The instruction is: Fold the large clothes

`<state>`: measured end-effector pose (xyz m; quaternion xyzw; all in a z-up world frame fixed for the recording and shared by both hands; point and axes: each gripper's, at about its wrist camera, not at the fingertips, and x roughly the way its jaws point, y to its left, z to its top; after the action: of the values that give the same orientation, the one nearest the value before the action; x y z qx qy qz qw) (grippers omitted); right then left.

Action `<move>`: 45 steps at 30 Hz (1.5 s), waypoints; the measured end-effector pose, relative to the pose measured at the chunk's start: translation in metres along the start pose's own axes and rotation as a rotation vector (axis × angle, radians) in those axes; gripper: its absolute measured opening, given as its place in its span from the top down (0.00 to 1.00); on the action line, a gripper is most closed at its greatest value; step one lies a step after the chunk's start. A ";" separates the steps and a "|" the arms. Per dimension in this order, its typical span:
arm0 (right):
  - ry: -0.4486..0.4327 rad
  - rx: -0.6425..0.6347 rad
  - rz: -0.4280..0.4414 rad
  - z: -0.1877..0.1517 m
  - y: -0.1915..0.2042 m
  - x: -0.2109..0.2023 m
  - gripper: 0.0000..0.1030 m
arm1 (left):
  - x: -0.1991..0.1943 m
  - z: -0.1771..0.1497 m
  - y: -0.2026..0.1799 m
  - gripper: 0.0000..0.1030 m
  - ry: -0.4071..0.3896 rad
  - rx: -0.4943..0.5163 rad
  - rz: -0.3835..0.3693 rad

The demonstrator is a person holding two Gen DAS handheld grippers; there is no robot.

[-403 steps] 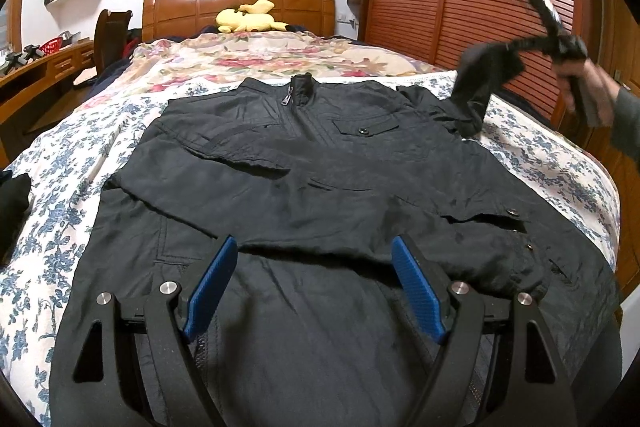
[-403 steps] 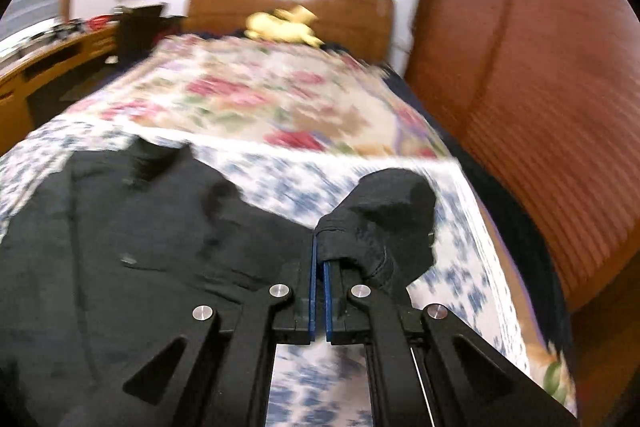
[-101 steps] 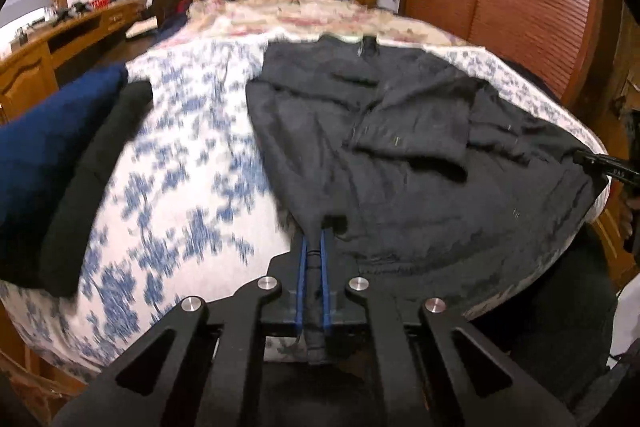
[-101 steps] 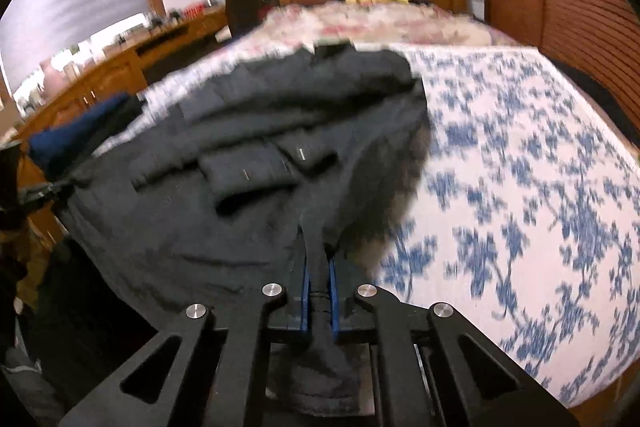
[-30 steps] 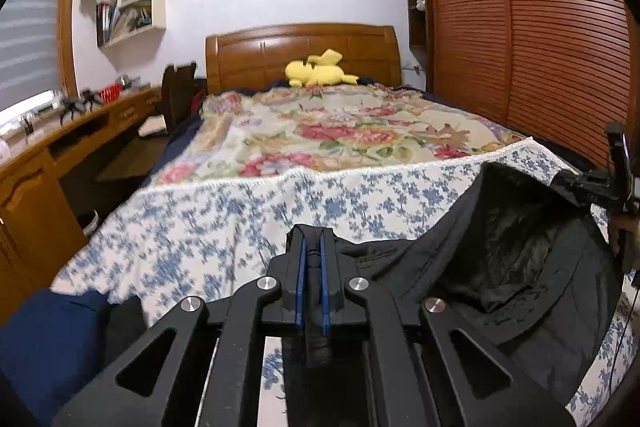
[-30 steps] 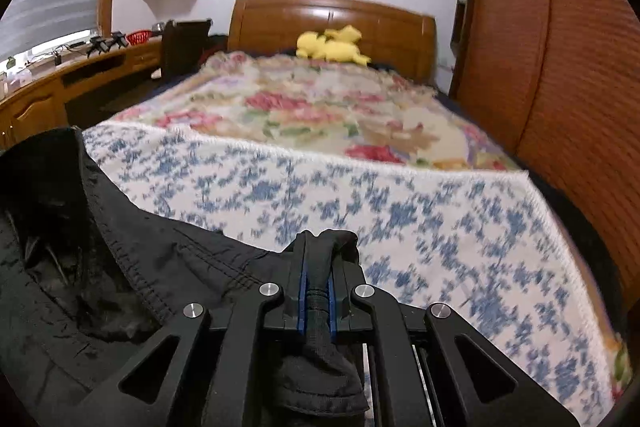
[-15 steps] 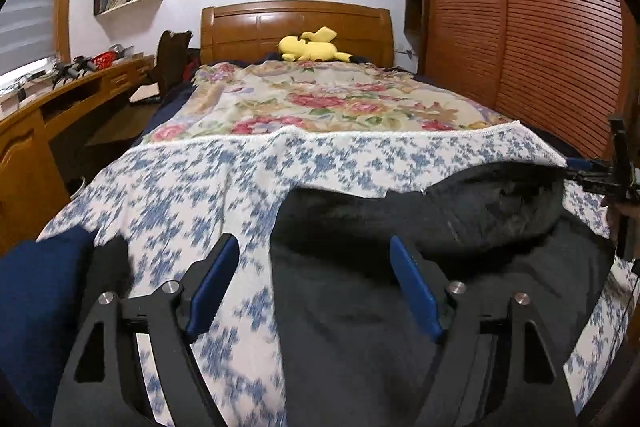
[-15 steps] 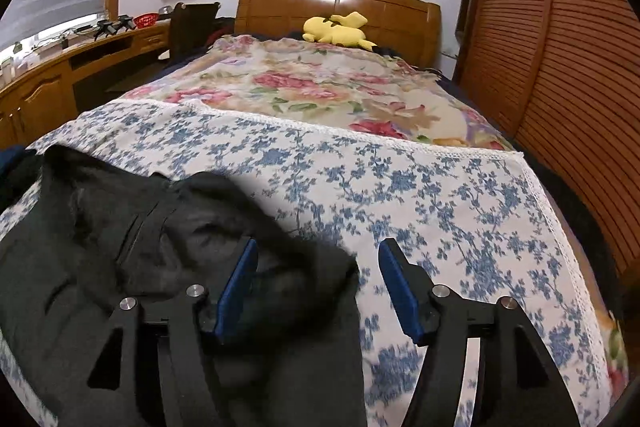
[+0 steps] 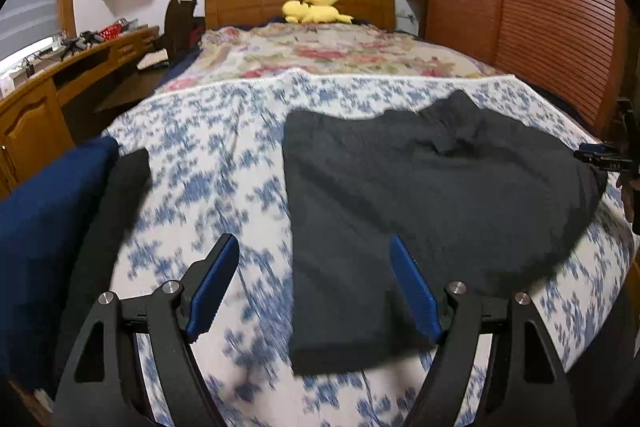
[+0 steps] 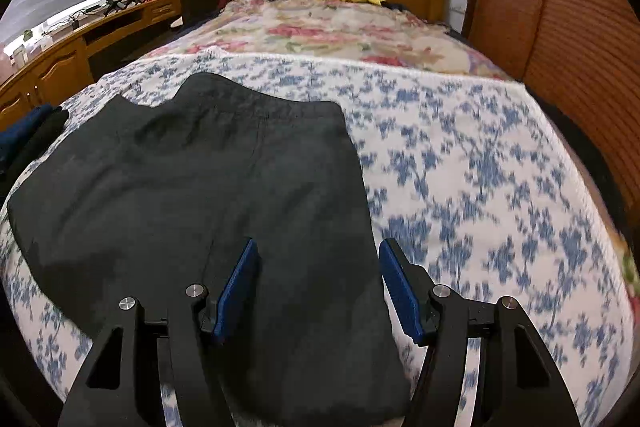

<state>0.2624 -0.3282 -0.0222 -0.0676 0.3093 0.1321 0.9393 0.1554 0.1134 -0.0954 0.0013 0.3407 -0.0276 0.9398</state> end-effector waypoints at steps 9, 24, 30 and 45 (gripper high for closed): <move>0.053 0.025 0.018 -0.019 -0.002 -0.007 0.35 | 0.016 -0.026 -0.007 0.24 0.082 -0.017 -0.027; 0.102 0.064 0.092 -0.033 -0.004 0.015 0.38 | 0.029 -0.033 -0.012 0.24 0.131 -0.016 -0.017; 0.100 -0.019 0.109 -0.037 0.010 0.008 0.85 | 0.034 -0.033 -0.011 0.38 0.155 -0.030 -0.043; -0.018 -0.015 0.099 -0.064 0.007 -0.066 0.94 | -0.020 -0.036 -0.022 0.93 0.095 0.032 -0.047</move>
<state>0.1735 -0.3483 -0.0345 -0.0581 0.3027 0.1812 0.9339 0.1164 0.0934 -0.1098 0.0098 0.3846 -0.0551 0.9214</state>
